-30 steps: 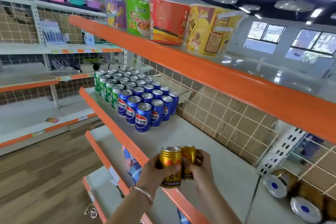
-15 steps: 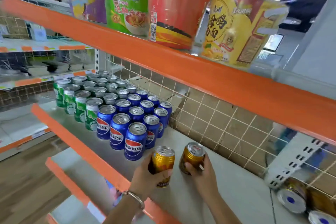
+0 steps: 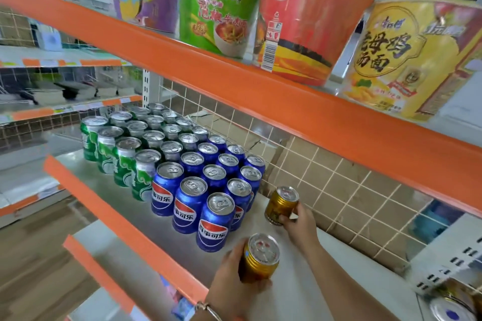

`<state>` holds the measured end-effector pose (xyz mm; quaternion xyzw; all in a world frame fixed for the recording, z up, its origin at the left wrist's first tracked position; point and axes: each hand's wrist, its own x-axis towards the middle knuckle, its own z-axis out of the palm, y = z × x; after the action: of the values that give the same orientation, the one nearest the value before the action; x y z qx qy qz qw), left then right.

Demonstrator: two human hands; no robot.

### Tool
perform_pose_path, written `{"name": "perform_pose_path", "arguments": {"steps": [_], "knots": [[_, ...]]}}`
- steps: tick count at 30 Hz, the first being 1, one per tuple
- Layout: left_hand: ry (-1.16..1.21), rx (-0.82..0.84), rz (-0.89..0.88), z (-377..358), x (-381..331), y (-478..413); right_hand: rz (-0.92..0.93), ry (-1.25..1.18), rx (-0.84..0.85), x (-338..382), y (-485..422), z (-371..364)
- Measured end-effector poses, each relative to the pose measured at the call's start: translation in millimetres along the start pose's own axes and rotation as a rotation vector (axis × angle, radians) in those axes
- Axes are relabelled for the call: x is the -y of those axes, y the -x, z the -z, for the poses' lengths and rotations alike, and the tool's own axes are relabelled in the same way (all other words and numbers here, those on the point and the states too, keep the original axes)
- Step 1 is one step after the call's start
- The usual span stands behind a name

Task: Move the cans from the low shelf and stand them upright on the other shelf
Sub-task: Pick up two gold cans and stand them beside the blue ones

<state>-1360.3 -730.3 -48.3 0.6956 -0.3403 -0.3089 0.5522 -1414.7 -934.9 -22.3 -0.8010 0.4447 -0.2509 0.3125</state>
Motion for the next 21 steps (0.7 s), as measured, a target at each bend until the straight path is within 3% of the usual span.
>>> {"name": "perform_pose_path", "arguments": {"steps": [14, 21], "knots": [[-0.05, 0.034, -0.007, 4, 2, -3, 0.006, 0.144, 0.037, 33, -44, -22], [-0.026, 0.06, 0.054, 2, -2, -5, 0.024, 0.003, 0.178, 44, -22, -8]]}}
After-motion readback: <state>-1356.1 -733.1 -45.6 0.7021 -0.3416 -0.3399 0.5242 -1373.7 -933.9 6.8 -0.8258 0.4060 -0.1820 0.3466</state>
